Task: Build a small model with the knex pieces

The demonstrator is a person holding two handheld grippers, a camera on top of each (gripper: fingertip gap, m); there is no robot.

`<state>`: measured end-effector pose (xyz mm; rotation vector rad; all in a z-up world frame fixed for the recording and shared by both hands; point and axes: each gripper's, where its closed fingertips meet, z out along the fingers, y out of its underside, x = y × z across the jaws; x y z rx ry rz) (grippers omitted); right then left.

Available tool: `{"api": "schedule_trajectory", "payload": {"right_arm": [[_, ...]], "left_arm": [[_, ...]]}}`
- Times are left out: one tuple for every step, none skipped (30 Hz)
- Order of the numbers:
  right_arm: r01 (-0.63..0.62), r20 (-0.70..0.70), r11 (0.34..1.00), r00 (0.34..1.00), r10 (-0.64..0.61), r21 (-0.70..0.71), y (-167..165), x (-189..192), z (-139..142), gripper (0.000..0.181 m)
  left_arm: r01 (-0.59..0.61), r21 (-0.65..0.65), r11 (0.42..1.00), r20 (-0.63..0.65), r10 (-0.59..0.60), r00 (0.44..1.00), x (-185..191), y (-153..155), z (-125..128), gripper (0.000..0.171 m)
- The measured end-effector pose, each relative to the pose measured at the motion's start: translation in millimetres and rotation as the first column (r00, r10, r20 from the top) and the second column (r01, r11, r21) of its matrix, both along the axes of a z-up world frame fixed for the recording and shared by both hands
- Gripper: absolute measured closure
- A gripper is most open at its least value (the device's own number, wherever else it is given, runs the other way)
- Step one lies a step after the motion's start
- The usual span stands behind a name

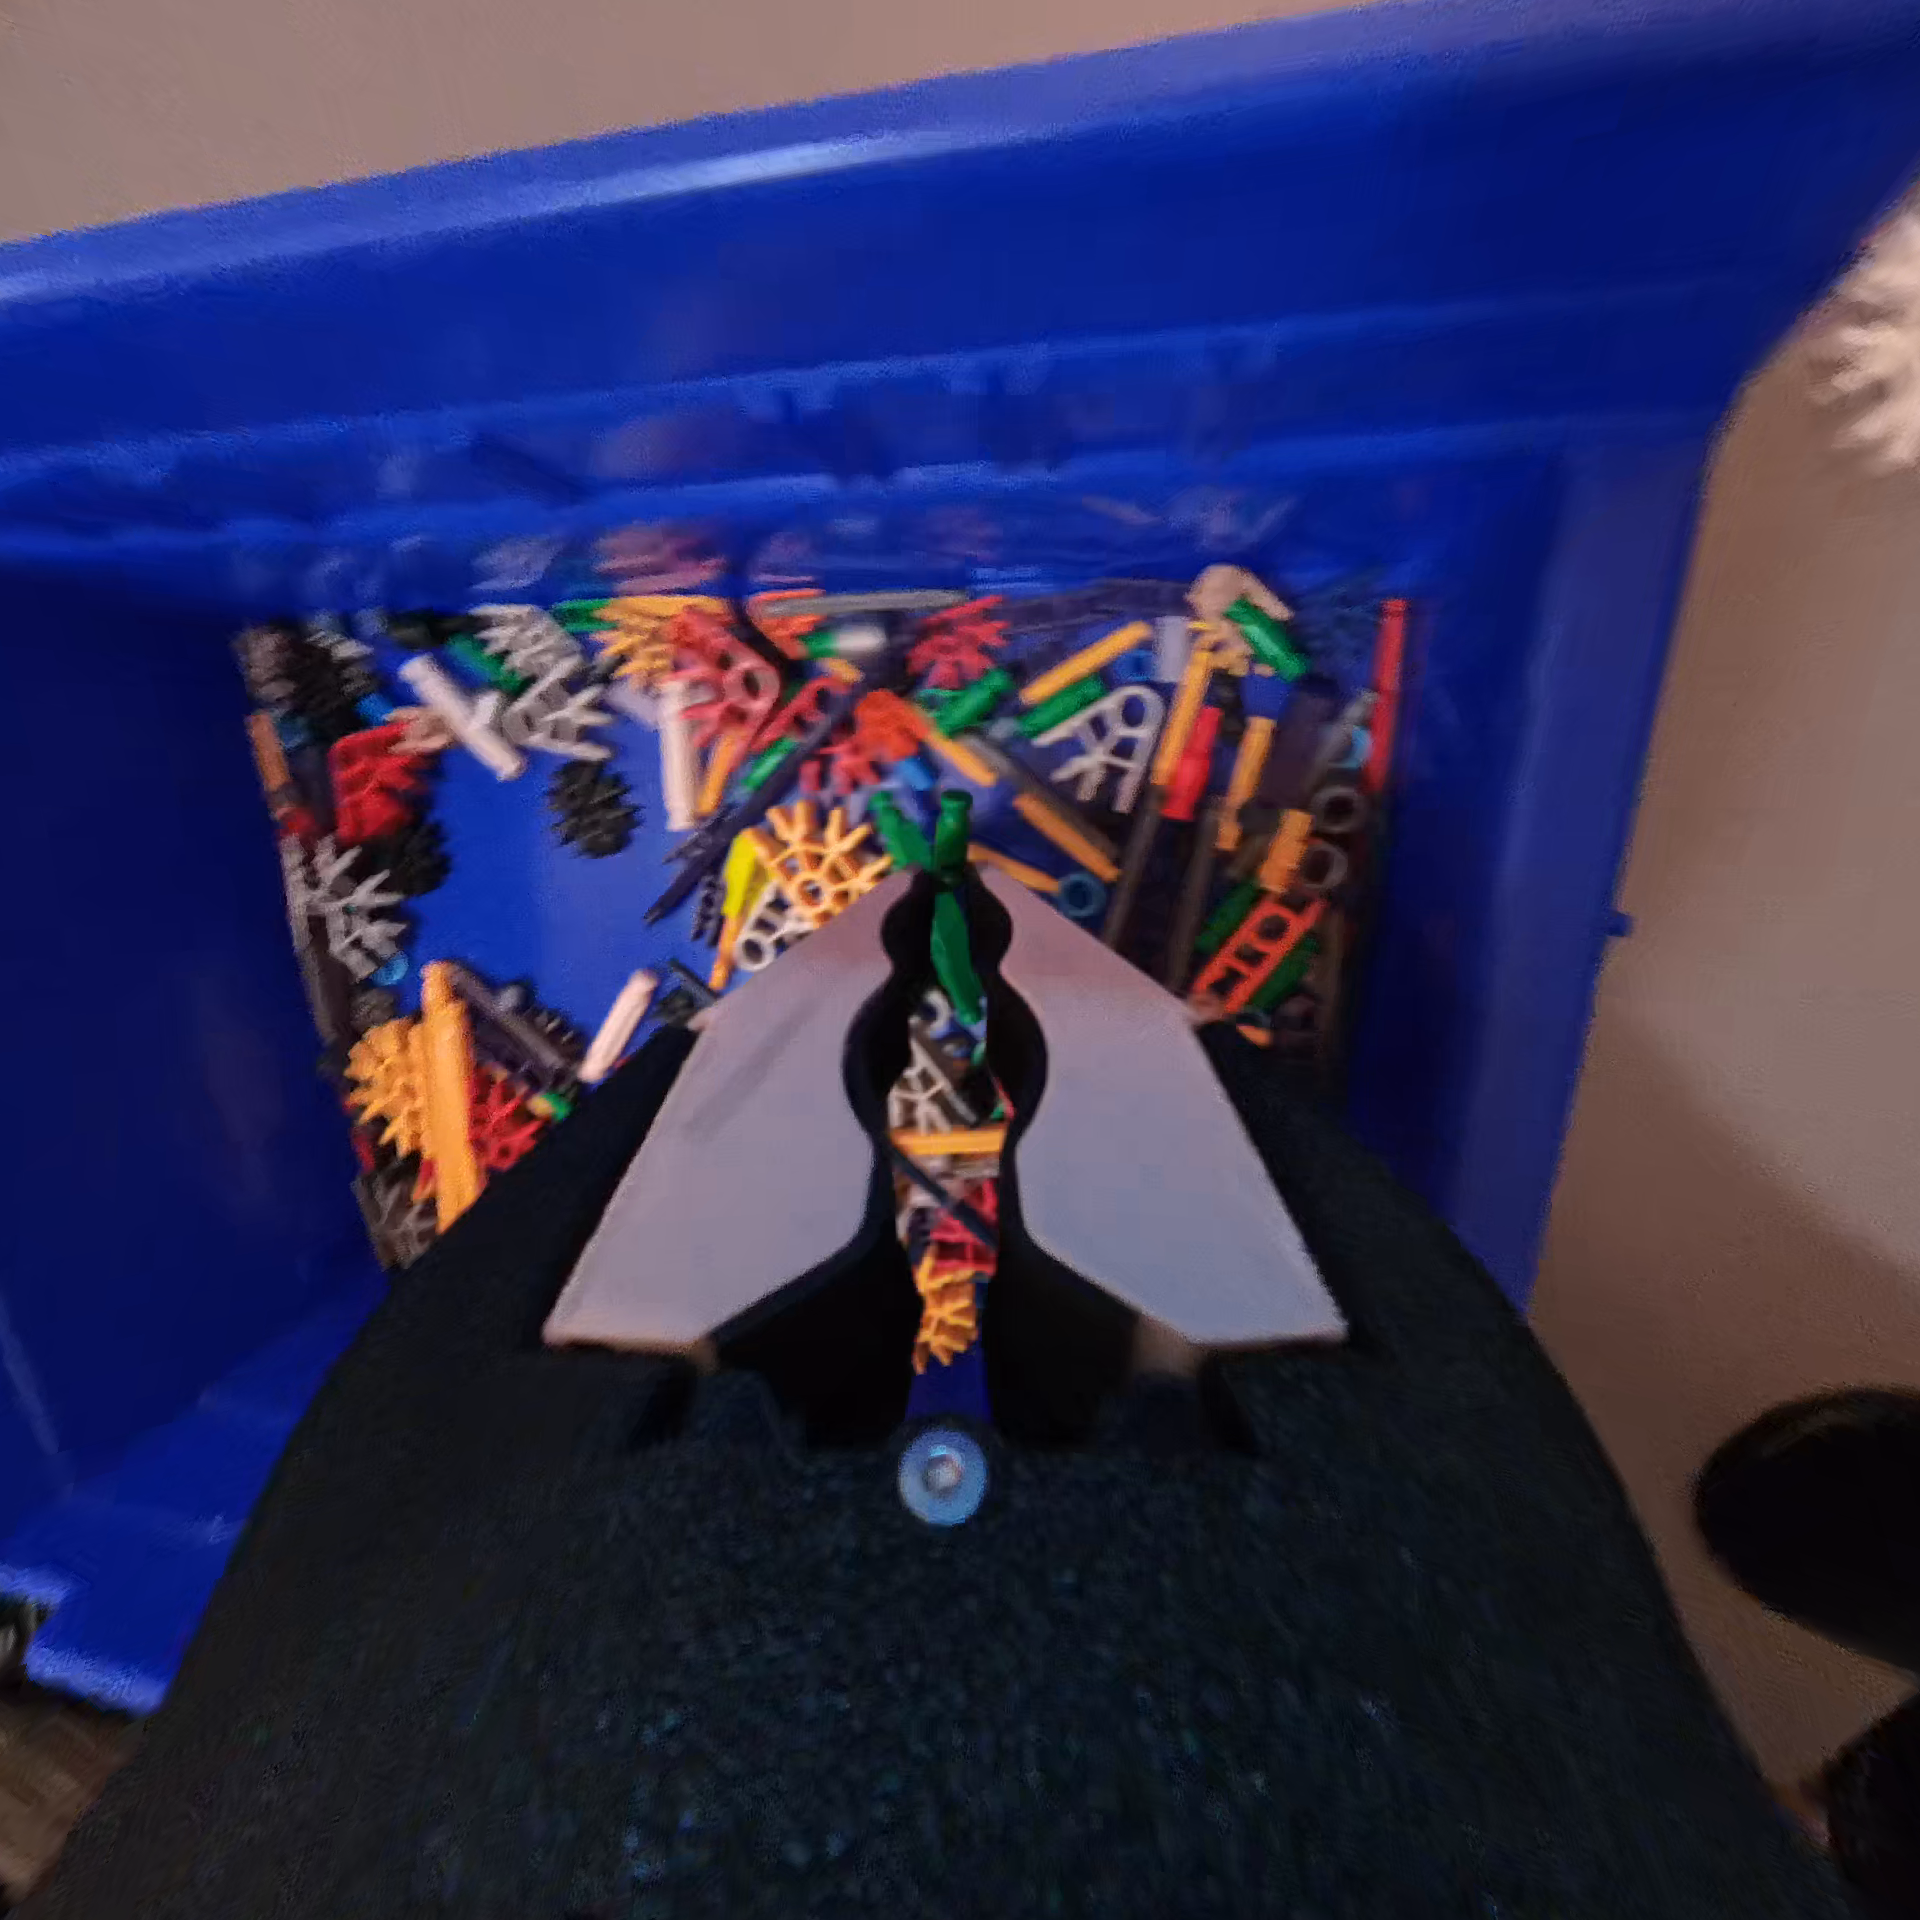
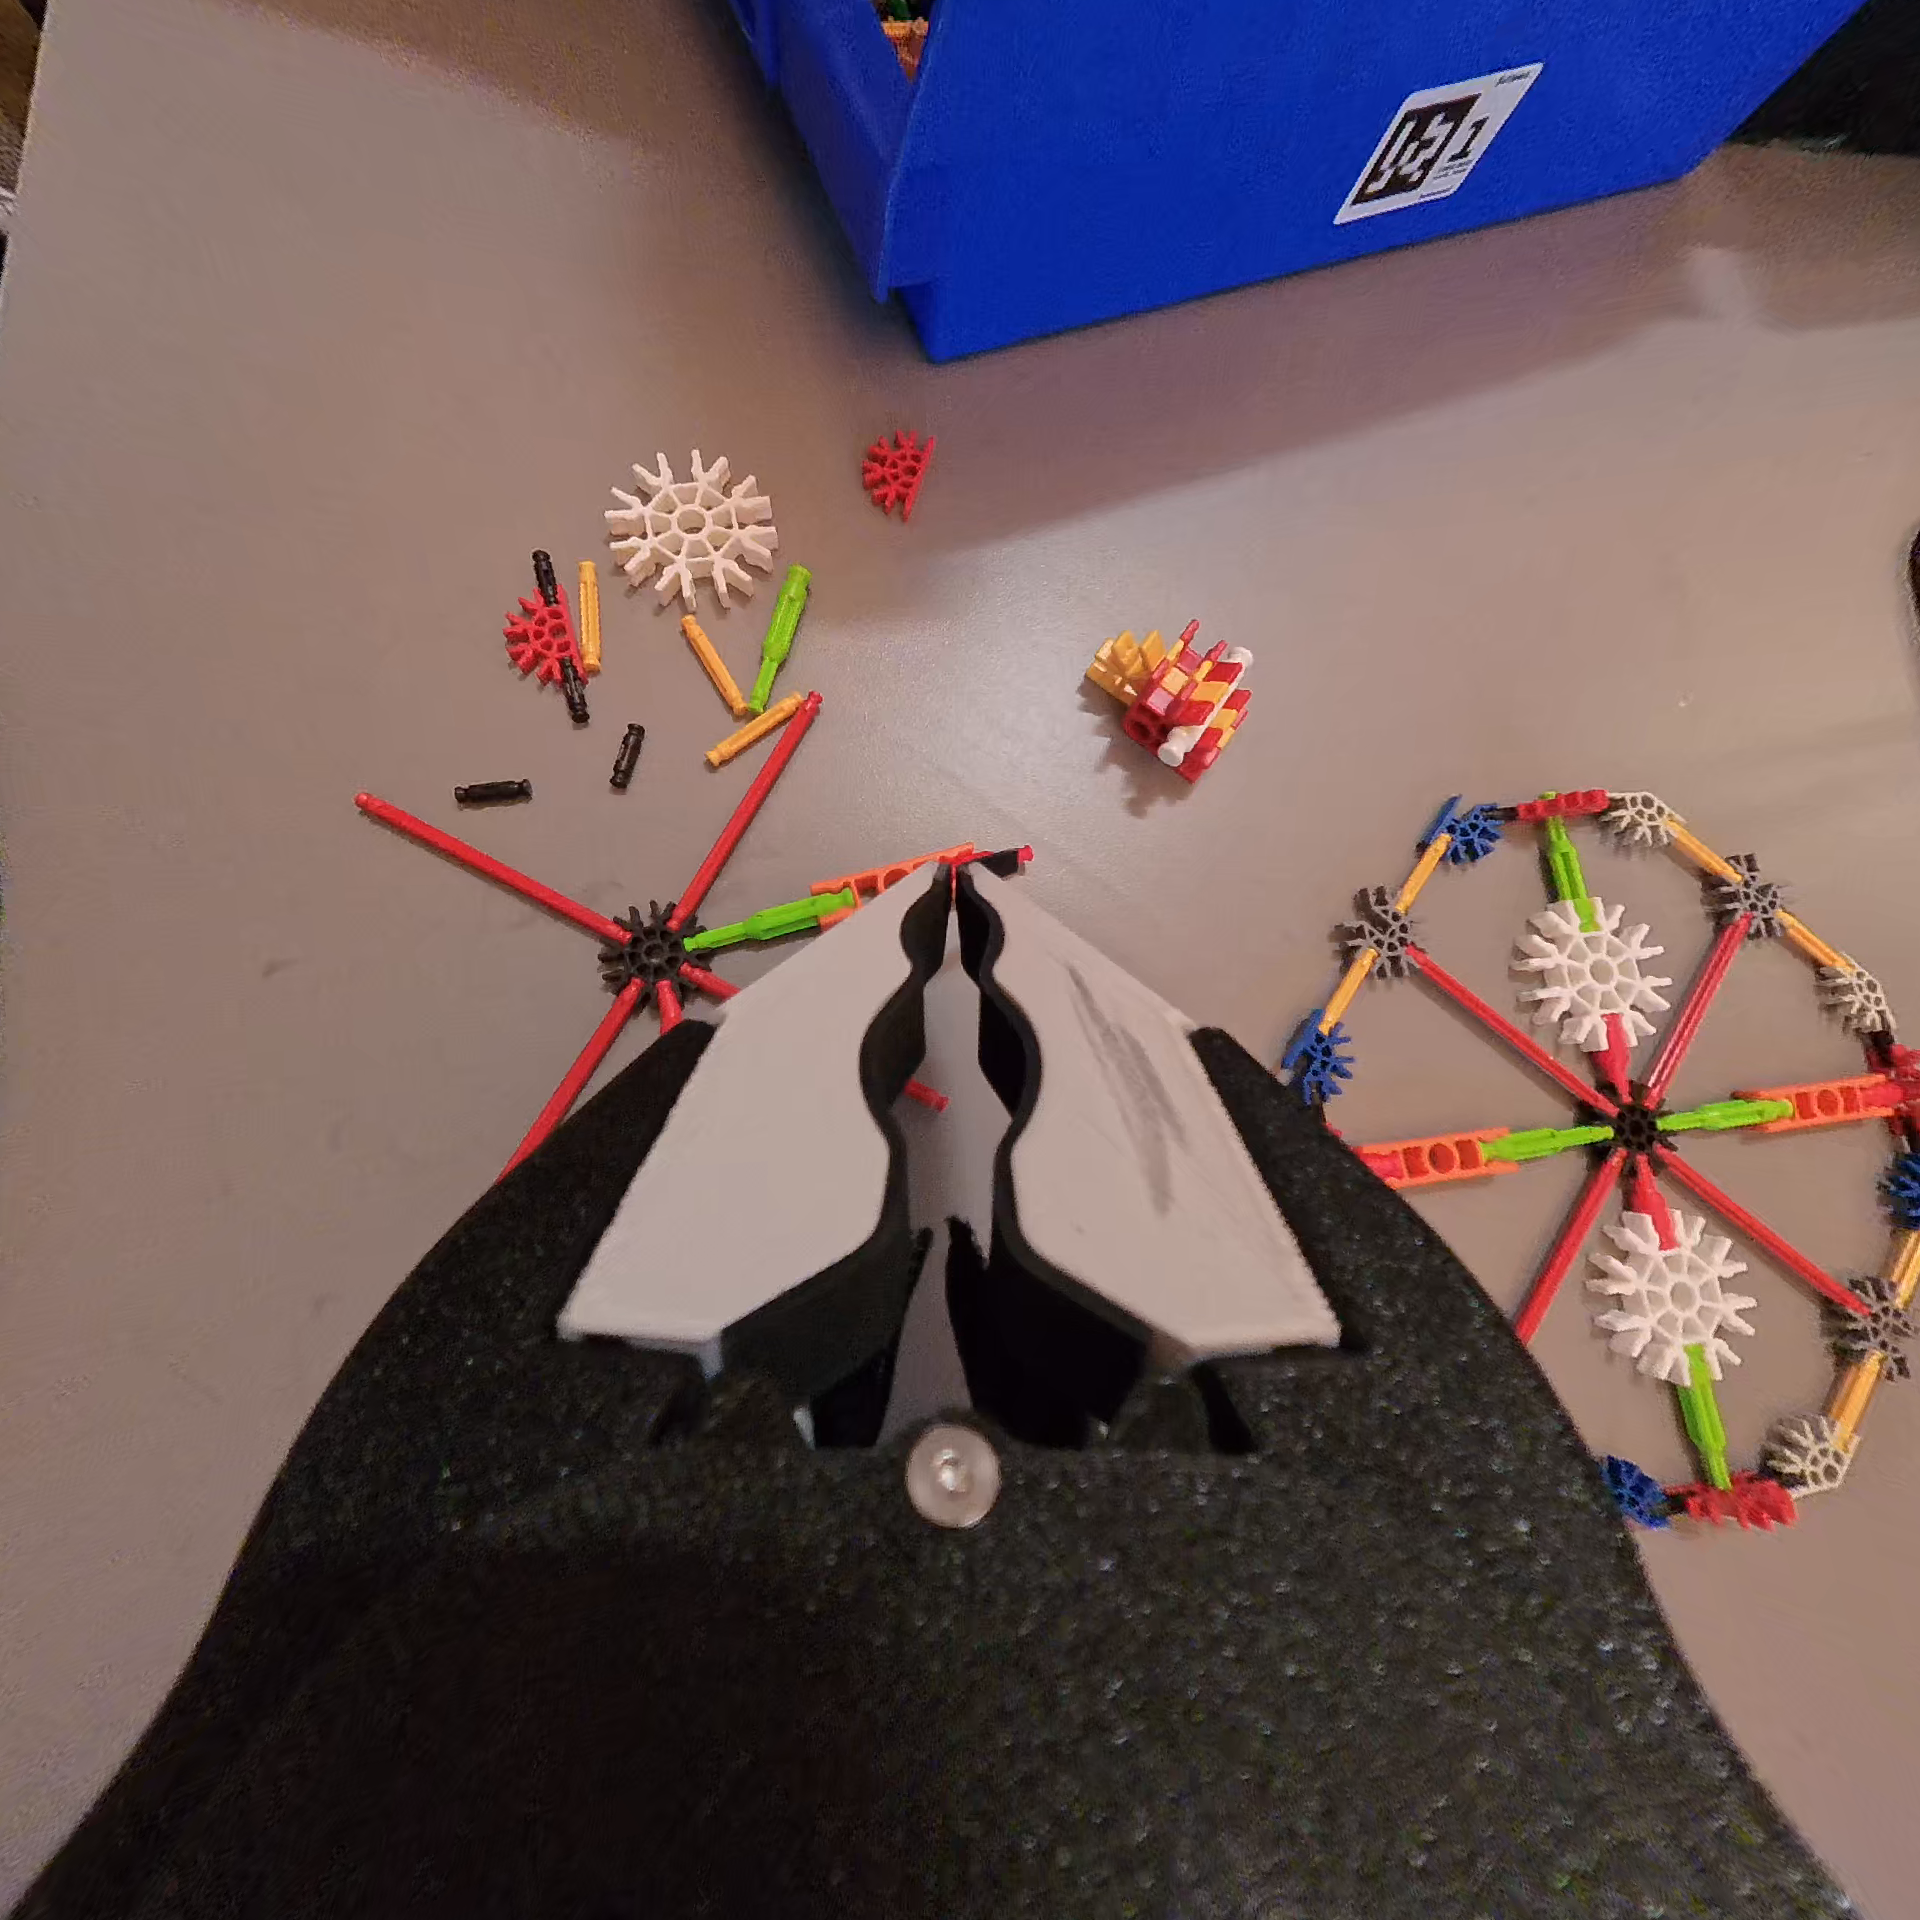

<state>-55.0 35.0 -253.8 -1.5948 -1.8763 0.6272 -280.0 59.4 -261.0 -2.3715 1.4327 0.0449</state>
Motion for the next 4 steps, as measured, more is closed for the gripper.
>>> {"api": "schedule_trajectory", "payload": {"right_arm": [[0.0, -0.001, 1.0, 1.0, 0.0, 0.0, 0.0, 0.0, 0.4, 0.181], [0.0, -0.002, 1.0, 1.0, 0.0, 0.0, -0.1, -0.1, 0.5, 0.181], [-0.001, -0.001, 1.0, 1.0, 0.001, 0.0, -0.2, 0.0, 0.2, 0.181], [-0.001, 0.001, 1.0, 1.0, 0.001, 0.0, -0.4, -0.1, -0.1, 0.181]], "left_arm": [[-0.031, 0.025, 0.999, 0.008, 0.031, 0.999, -4.8, 4.7, 4.5, 0.157], [-0.043, 0.044, 0.998, 0.006, 0.043, 0.999, -7.6, 6.7, 8.0, 0.143], [-0.037, 0.057, 0.998, 0.005, 0.037, 0.999, -6.5, 5.9, 10.6, 0.134], [-0.009, 0.047, 0.999, 0.018, 0.009, 1.0, 0.1, 0.5, 11.6, 0.137]]}}
